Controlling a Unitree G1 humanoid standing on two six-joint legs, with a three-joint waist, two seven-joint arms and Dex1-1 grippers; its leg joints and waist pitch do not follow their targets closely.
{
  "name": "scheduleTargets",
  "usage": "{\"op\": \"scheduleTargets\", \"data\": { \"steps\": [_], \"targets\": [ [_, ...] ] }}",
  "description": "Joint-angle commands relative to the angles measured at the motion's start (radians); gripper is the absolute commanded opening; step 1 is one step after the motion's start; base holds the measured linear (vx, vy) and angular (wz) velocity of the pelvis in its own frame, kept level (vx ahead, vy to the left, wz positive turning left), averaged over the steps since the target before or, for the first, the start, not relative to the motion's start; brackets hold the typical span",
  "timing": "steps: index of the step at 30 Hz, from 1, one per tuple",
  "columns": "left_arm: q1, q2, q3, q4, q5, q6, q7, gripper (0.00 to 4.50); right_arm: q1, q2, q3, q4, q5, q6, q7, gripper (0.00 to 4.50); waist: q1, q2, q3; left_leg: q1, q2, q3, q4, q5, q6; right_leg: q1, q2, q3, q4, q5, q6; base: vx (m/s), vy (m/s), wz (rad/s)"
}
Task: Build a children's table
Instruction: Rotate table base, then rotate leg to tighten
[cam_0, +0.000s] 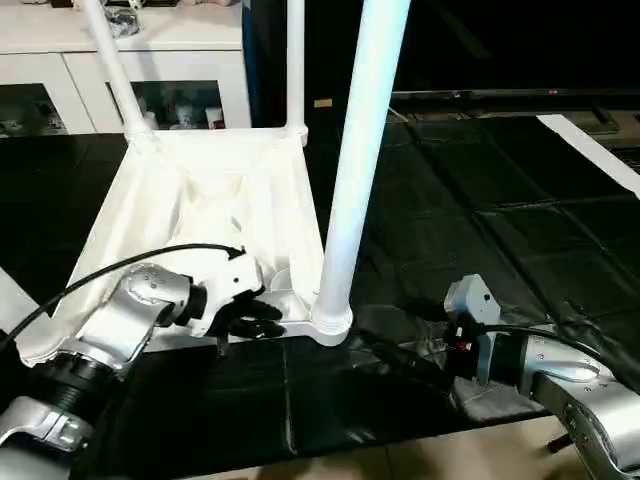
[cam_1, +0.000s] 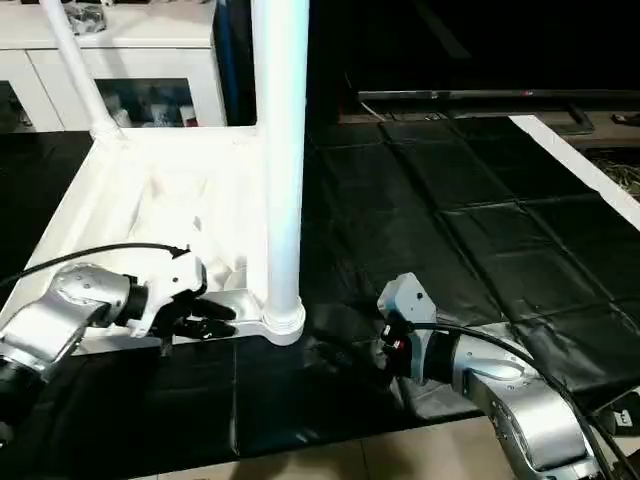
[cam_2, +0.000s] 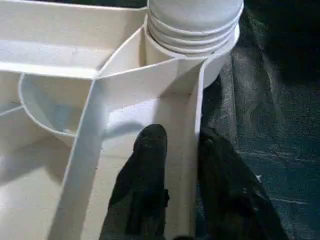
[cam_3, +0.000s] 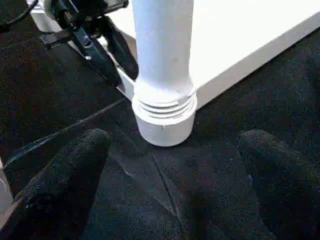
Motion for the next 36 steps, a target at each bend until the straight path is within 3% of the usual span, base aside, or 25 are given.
{"op": "scheduleTargets", "data": {
  "steps": [1,10,16,20,22,24,27,28,31,32,36],
  "targets": [
    [-0.022,-0.002,-0.005,0.011,0.012,-0.008,-0.001,0.67,-0.009,-0.016,0.000,0.013,-0.009,-0.009,-0.003,4.50,0.000,0.006,-0.053,-0.004,0.013,0.006,-0.072,-0.210,0.010,0.052,-0.044,0.046,-0.079,-0.265,-0.154,0.000,0.000,0.00],
    [-0.017,-0.009,0.005,0.018,-0.005,-0.031,-0.035,0.03,-0.029,-0.007,0.007,0.033,-0.021,-0.018,0.000,4.50,0.001,0.005,-0.054,-0.004,0.015,0.005,-0.073,-0.206,0.014,0.051,-0.046,0.046,-0.079,-0.270,-0.152,0.000,0.000,0.00],
    [-0.013,-0.028,0.024,0.029,-0.023,-0.051,-0.050,0.03,-0.053,0.009,-0.013,0.051,0.012,-0.011,0.011,4.50,-0.001,0.002,-0.058,-0.005,0.014,0.009,-0.068,-0.159,0.026,0.053,-0.042,0.049,-0.066,-0.173,-0.181,0.000,0.000,0.00],
    [-0.010,-0.036,0.023,0.027,-0.033,-0.055,-0.067,0.03,-0.079,0.028,-0.025,0.072,0.028,-0.020,0.013,4.50,-0.003,0.003,-0.058,-0.006,0.013,0.010,-0.068,-0.158,0.028,0.053,-0.043,0.048,-0.065,-0.171,-0.186,0.000,0.000,0.00],
    [0.001,-0.043,0.004,0.024,-0.032,-0.070,-0.097,0.03,-0.135,0.038,-0.001,0.113,0.029,-0.050,0.066,4.50,-0.003,0.005,-0.058,-0.003,0.013,0.012,-0.067,-0.170,0.026,0.051,-0.042,0.050,-0.067,-0.183,-0.187,0.000,0.000,0.00],
    [0.005,-0.046,-0.002,0.020,-0.032,-0.076,-0.107,0.03,-0.156,0.039,0.014,0.130,0.024,-0.058,0.090,4.50,-0.002,0.001,-0.057,-0.003,0.014,0.013,-0.067,-0.167,0.026,0.051,-0.042,0.052,-0.067,-0.184,-0.188,0.000,0.000,0.00],
    [0.010,-0.049,-0.007,0.015,-0.030,-0.082,-0.117,0.03,-0.175,0.037,0.029,0.148,0.022,-0.066,0.112,4.50,0.000,0.003,-0.059,-0.002,0.015,0.014,-0.065,-0.154,0.031,0.050,-0.043,0.053,-0.064,-0.162,-0.196,0.000,0.000,0.00],
    [0.018,-0.051,-0.027,-0.010,-0.028,-0.091,-0.140,0.03,-0.219,0.026,0.070,0.198,0.015,-0.086,0.194,4.50,0.000,-0.013,-0.062,-0.004,0.015,0.014,-0.064,-0.142,0.041,0.054,-0.043,0.051,-0.056,-0.141,-0.208,0.000,0.000,0.00],
    [0.020,-0.052,-0.037,-0.020,-0.026,-0.094,-0.151,0.01,-0.240,0.023,0.087,0.224,0.011,-0.096,0.230,4.50,0.001,-0.006,-0.059,-0.003,0.016,0.015,-0.063,-0.136,0.047,0.050,-0.044,0.053,-0.059,-0.148,-0.210,0.000,0.000,0.00],
    [0.022,-0.052,-0.049,-0.030,-0.016,-0.105,-0.158,0.00,-0.279,0.028,0.107,0.286,-0.001,-0.121,0.278,4.20,0.004,-0.013,-0.060,-0.001,0.017,0.017,-0.062,-0.135,0.050,0.049,-0.044,0.053,-0.058,-0.145,-0.211,0.000,0.000,0.00],
    [0.022,-0.054,-0.055,-0.035,-0.008,-0.114,-0.161,0.00,-0.315,0.040,0.119,0.347,-0.011,-0.139,0.315,3.88,0.006,-0.010,-0.059,-0.001,0.017,0.017,-0.063,-0.145,0.045,0.047,-0.045,0.053,-0.058,-0.168,-0.216,0.000,0.000,0.00]
  ]
}}
